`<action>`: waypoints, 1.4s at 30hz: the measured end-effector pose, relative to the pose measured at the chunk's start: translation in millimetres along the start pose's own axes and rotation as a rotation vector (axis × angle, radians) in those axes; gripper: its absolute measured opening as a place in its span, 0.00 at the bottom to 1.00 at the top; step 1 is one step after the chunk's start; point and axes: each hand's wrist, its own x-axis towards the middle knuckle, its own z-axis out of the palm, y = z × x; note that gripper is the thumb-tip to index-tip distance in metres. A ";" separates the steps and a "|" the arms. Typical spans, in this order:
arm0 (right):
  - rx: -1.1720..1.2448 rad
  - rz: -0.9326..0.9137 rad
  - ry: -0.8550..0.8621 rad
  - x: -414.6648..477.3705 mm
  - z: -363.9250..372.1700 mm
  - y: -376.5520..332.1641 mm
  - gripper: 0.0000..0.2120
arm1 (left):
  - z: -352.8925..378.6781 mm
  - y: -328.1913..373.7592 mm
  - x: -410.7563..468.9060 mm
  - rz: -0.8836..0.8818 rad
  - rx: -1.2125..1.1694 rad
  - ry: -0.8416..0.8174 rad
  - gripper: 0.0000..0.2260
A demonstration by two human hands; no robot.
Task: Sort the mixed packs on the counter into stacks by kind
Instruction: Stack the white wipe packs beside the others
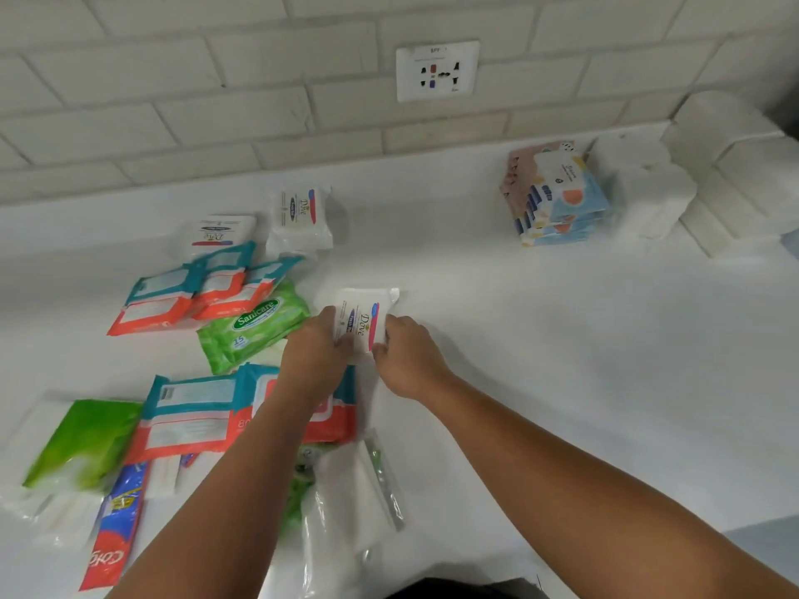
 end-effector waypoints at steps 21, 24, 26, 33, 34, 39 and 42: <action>0.805 0.072 0.030 -29.7 -41.0 19.3 0.22 | 7.8 8.8 -21.8 -0.139 -0.562 -0.019 0.34; 0.799 0.044 -0.094 -41.4 -57.5 33.6 0.21 | 7.5 11.1 -22.5 -0.058 -0.520 -0.048 0.25; 0.765 0.029 -0.162 -47.5 -66.0 45.2 0.20 | 10.0 15.2 -24.7 -0.015 -0.483 -0.112 0.16; 0.772 0.195 0.052 -50.8 -80.7 89.5 0.27 | 33.8 45.9 -34.5 -0.035 -0.516 -0.206 0.17; 0.771 0.225 0.096 -50.6 -81.9 95.3 0.28 | 38.7 50.6 -35.9 -0.043 -0.481 -0.213 0.18; 0.719 0.334 0.198 -49.7 -79.8 116.6 0.30 | 69.0 60.7 -35.1 -0.114 -0.424 -0.226 0.18; 0.636 0.328 0.219 -51.2 -80.6 121.0 0.22 | 81.0 64.0 -33.1 -0.074 -0.258 -0.219 0.19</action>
